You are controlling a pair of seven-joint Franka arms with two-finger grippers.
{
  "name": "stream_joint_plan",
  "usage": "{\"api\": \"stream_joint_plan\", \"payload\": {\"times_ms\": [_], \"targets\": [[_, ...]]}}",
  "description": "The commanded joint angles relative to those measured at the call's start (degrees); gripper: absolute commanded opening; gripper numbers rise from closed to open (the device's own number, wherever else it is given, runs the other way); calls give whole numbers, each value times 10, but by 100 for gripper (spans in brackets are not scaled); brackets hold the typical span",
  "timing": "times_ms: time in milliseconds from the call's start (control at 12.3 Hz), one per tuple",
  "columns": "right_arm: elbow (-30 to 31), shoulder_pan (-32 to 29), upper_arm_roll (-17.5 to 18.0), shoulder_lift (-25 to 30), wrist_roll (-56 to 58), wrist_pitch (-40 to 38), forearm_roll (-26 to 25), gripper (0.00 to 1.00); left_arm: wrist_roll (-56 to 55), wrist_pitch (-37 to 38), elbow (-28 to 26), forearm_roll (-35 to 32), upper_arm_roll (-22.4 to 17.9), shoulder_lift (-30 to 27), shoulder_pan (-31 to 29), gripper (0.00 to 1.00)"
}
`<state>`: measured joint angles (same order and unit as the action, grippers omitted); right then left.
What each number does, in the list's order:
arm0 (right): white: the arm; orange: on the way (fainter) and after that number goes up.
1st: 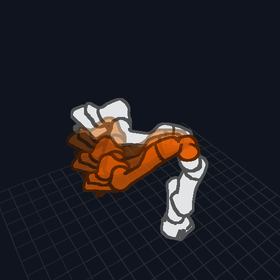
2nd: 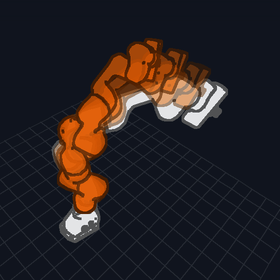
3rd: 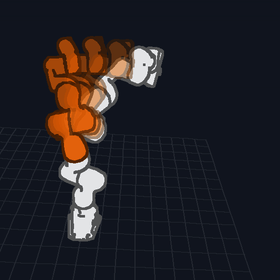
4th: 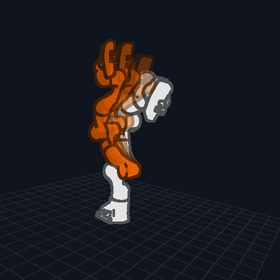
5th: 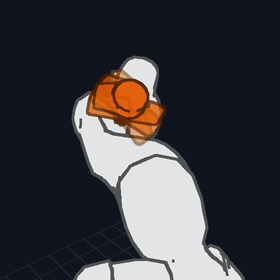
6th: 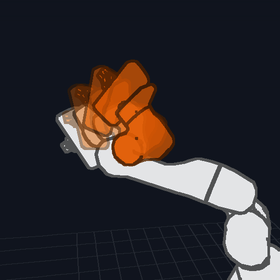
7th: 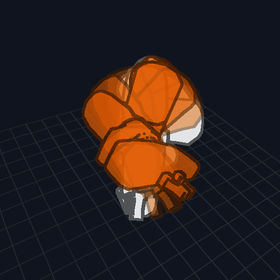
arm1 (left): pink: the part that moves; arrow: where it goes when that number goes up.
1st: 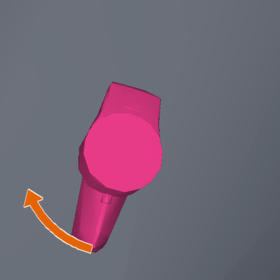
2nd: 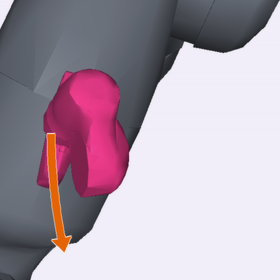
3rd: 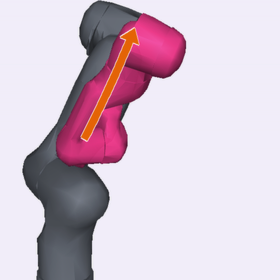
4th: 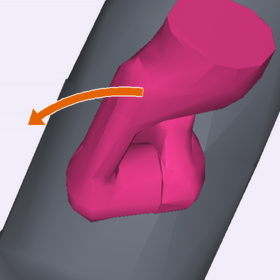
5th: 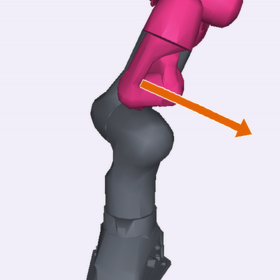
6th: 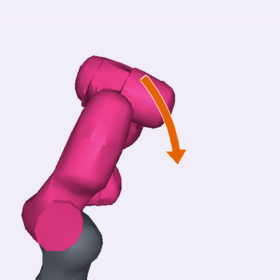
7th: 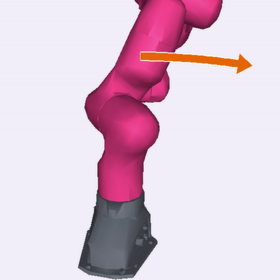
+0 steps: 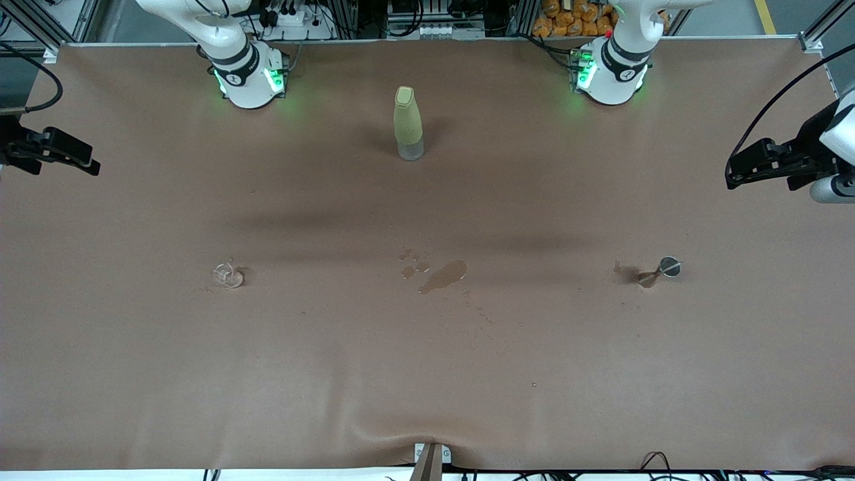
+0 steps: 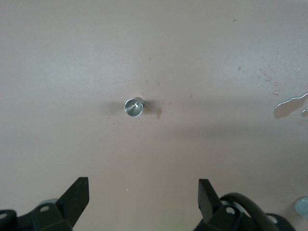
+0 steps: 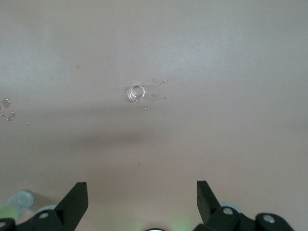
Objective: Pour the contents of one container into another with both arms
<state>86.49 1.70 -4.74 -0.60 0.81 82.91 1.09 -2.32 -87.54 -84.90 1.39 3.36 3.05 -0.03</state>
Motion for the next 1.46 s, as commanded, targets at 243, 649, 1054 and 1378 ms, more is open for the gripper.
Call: {"api": "stream_joint_plan", "payload": {"times_ms": [243, 649, 1054, 1378], "targets": [[2, 8, -8, 2, 6, 1, 1, 100, -1, 7, -1, 5, 5, -6, 0, 100], [0, 5, -8, 1, 5, 3, 0, 100, 8, 6, 3, 6, 4, 1, -1, 100], [-7, 8, -8, 0, -1, 0, -4, 100, 54, -17, 2, 12, 0, 15, -19, 100], [-19, 1, -8, -5, -2, -1, -1, 100, 167, -18, 2, 13, 0, 42, -51, 100]]}}
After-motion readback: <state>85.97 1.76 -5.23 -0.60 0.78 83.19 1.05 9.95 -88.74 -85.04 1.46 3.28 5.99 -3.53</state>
